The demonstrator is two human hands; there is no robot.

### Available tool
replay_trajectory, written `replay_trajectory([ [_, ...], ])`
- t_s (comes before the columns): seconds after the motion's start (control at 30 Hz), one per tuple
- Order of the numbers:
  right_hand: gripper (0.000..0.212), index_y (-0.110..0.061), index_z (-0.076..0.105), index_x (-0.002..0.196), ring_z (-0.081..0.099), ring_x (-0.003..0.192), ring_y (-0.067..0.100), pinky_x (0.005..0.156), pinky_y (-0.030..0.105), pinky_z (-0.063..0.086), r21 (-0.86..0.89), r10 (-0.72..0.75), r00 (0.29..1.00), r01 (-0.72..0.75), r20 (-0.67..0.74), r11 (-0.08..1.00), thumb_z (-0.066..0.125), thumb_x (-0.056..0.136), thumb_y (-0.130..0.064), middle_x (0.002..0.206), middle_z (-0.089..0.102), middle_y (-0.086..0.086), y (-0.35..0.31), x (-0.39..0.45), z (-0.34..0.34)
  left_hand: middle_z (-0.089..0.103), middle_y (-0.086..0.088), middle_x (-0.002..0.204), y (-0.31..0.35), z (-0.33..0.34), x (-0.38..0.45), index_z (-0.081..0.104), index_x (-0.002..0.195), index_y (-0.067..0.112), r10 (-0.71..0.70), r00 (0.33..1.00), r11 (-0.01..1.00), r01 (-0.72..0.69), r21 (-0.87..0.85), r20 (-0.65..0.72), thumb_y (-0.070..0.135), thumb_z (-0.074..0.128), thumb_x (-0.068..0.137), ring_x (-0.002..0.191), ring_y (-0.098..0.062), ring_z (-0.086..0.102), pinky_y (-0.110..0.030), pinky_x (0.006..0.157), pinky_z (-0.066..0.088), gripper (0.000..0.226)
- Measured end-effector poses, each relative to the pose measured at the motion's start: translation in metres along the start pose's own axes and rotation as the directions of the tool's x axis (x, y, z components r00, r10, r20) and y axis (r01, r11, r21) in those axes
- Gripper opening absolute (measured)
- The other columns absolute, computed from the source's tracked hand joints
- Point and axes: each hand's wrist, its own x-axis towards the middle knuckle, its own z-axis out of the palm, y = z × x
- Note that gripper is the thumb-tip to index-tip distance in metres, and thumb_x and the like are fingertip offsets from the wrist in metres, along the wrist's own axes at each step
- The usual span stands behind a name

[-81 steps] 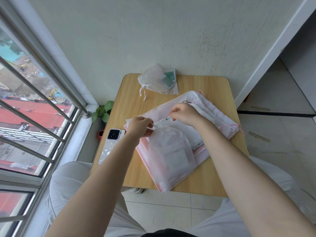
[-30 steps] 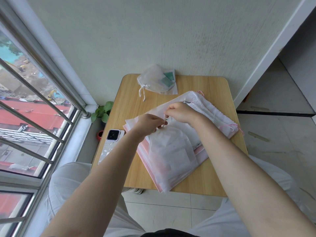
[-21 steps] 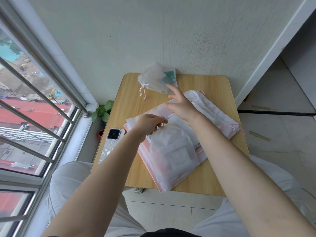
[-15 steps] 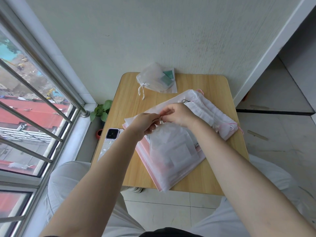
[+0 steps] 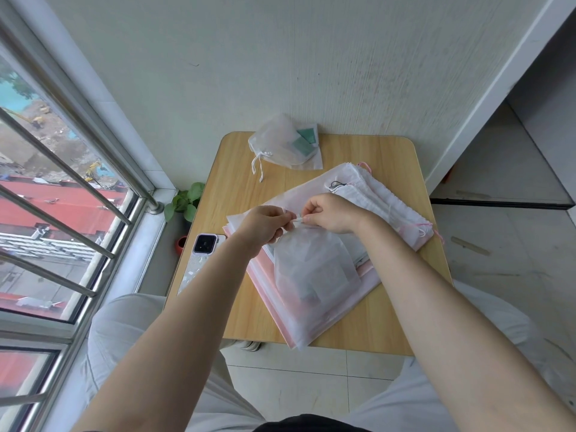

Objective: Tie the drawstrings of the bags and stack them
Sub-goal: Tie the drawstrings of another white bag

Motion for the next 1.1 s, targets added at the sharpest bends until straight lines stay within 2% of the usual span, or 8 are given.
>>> replay_trajectory([
  [0.13, 0.021, -0.012, 0.057, 0.092, 0.063, 0.078, 0.009, 0.077, 0.026, 0.051, 0.203, -0.043, 0.999, 0.047, -0.021, 0.978, 0.075, 0.081, -0.010, 0.087, 0.071, 0.007, -0.009, -0.005, 0.002, 0.065, 0.000, 0.067, 0.001, 0.004, 0.000, 0.061, 0.093, 0.010, 0.111, 0.994, 0.994, -0.111, -0.021, 0.002, 0.009, 0.064, 0.093, 0.047, -0.005, 0.043, -0.016, 0.048, 0.033, 0.003],
  [0.27, 0.027, -0.015, 0.056, 0.075, 0.057, 0.053, -0.006, 0.055, 0.010, 0.043, 0.176, -0.040, 0.997, 0.050, -0.061, 0.983, 0.080, 0.074, -0.004, 0.059, 0.064, -0.010, -0.012, -0.005, 0.006, 0.065, -0.003, 0.075, 0.002, 0.006, 0.002, 0.053, 0.089, 0.014, 0.157, 0.986, 0.988, -0.155, 0.025, -0.062, 0.013, 0.071, 0.088, 0.051, -0.003, 0.049, -0.012, 0.049, 0.038, 0.017],
  [0.37, 0.025, -0.012, 0.060, 0.075, 0.065, 0.064, 0.003, 0.066, 0.019, 0.052, 0.167, -0.042, 0.994, 0.059, -0.104, 0.984, 0.082, 0.071, -0.003, 0.066, 0.070, -0.003, -0.010, -0.004, 0.007, 0.066, -0.006, 0.078, 0.002, 0.004, 0.003, 0.054, 0.083, 0.015, 0.153, 0.986, 0.987, -0.149, 0.055, -0.065, 0.014, 0.074, 0.086, 0.058, -0.007, 0.052, -0.014, 0.052, 0.040, 0.020],
  [0.53, 0.026, -0.012, 0.058, 0.081, 0.069, 0.074, 0.012, 0.071, 0.023, 0.053, 0.185, -0.055, 0.994, 0.073, -0.098, 0.980, 0.080, 0.072, -0.002, 0.080, 0.075, 0.006, -0.012, -0.006, 0.012, 0.067, -0.006, 0.075, 0.004, 0.000, 0.002, 0.055, 0.083, 0.013, 0.130, 0.991, 0.989, -0.128, 0.073, -0.018, 0.014, 0.074, 0.086, 0.063, -0.011, 0.054, -0.022, 0.057, 0.039, 0.019],
  [0.63, 0.026, -0.013, 0.058, 0.076, 0.064, 0.066, 0.008, 0.061, 0.017, 0.047, 0.118, -0.053, 0.992, 0.066, -0.110, 0.991, 0.081, 0.071, -0.002, 0.074, 0.072, 0.004, -0.014, -0.006, 0.011, 0.070, -0.009, 0.075, 0.005, 0.000, -0.002, 0.058, 0.084, 0.010, 0.114, 0.993, 0.991, -0.113, 0.069, -0.018, 0.014, 0.075, 0.085, 0.062, -0.012, 0.058, -0.021, 0.056, 0.041, 0.017],
  [0.77, 0.024, -0.012, 0.059, 0.077, 0.062, 0.059, 0.001, 0.058, 0.013, 0.045, 0.126, -0.059, 0.993, 0.073, -0.105, 0.989, 0.079, 0.072, 0.000, 0.065, 0.068, -0.005, -0.013, -0.006, 0.011, 0.071, -0.012, 0.073, 0.011, -0.001, -0.005, 0.065, 0.088, 0.000, 0.072, 0.997, 0.997, -0.070, 0.038, -0.030, 0.012, 0.077, 0.082, 0.057, -0.011, 0.064, -0.018, 0.056, 0.052, 0.017],
  [1.0, 0.021, -0.009, 0.059, 0.077, 0.063, 0.059, 0.009, 0.058, 0.017, 0.048, 0.074, -0.075, 0.988, 0.086, -0.138, 0.993, 0.077, 0.073, 0.001, 0.063, 0.067, -0.002, -0.013, -0.006, 0.011, 0.074, -0.019, 0.090, 0.007, 0.000, -0.004, 0.071, 0.092, -0.005, 0.024, 1.000, 0.998, -0.024, -0.053, 0.003, 0.016, 0.076, 0.085, 0.083, -0.023, 0.070, -0.028, 0.080, 0.059, 0.023],
  [1.1, 0.016, -0.004, 0.060, 0.079, 0.061, 0.056, 0.009, 0.055, 0.016, 0.045, 0.054, -0.073, 0.977, 0.086, -0.200, 0.995, 0.076, 0.078, -0.005, 0.063, 0.066, 0.001, -0.009, -0.004, 0.014, 0.075, -0.015, 0.092, 0.010, 0.001, -0.007, 0.076, 0.089, 0.002, 0.026, 0.999, 1.000, -0.026, -0.002, 0.029, 0.021, 0.077, 0.083, 0.079, -0.018, 0.066, -0.028, 0.082, 0.057, 0.020],
])
